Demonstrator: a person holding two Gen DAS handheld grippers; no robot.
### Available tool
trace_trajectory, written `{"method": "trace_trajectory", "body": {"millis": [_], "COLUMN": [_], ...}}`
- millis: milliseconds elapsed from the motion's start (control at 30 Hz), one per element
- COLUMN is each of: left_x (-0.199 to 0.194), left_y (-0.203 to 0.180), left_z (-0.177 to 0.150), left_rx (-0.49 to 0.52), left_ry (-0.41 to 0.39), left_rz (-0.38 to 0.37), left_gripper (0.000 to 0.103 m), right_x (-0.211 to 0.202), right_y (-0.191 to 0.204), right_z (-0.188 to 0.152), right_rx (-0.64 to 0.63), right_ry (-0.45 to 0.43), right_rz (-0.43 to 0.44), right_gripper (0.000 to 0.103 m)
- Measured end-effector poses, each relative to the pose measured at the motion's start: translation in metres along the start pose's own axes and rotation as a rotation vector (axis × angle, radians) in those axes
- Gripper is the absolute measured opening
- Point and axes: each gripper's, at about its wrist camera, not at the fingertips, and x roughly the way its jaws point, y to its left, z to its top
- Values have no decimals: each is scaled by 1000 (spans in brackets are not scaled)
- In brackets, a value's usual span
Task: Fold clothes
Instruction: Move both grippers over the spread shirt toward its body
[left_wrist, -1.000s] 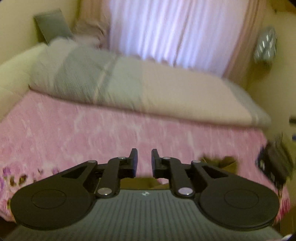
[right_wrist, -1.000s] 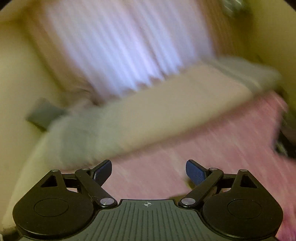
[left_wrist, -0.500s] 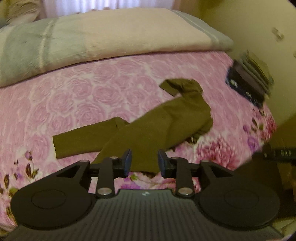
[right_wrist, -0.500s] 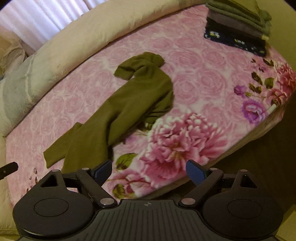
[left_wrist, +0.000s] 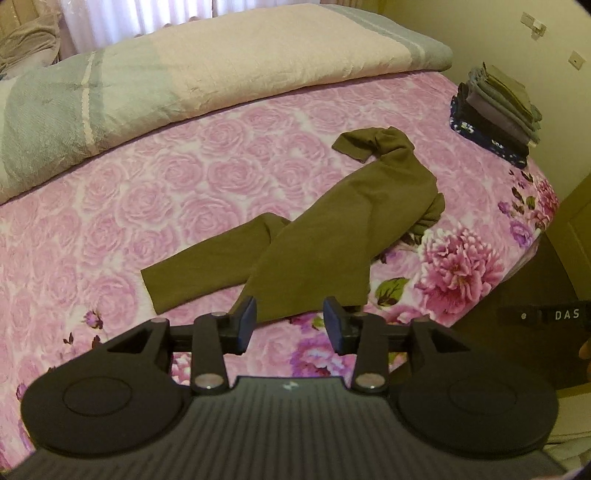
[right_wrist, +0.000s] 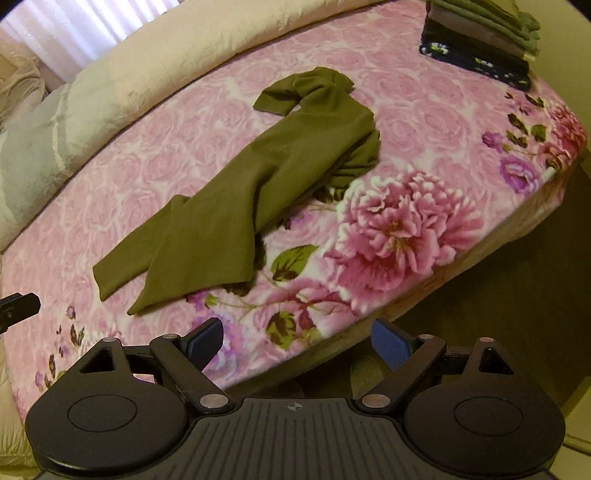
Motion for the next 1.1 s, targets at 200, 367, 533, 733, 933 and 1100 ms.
{"method": "trace_trajectory", "body": {"millis": [200,367,533,733,933,1100], "left_x": [1,6,11,19,36,56], "left_y": [10,12,14,13,-5,-34], "left_z": [-6,-3,3,15,40,64], "left_rx": [18,15,0,-35,-77,-106], "left_ry": [1,6,5,-4,-1,7], "left_rz": [-18,-27,-13,22,67,108], "left_gripper": [38,38,38,38,39,39], "right_x": [-7,-9,-3,5,12,12], "right_y": [7,7,13,15,-5,-38], "right_z": [-10,-8,4,26,63,104], "right_rx": [10,21,-5,-56,-89,-100], "right_ry": [-10,-14,-13,-18,-18,-4], "right_rz": [-27,-46,-41,-27,-7,7], "right_gripper": [90,90,90,90,90,90]}}
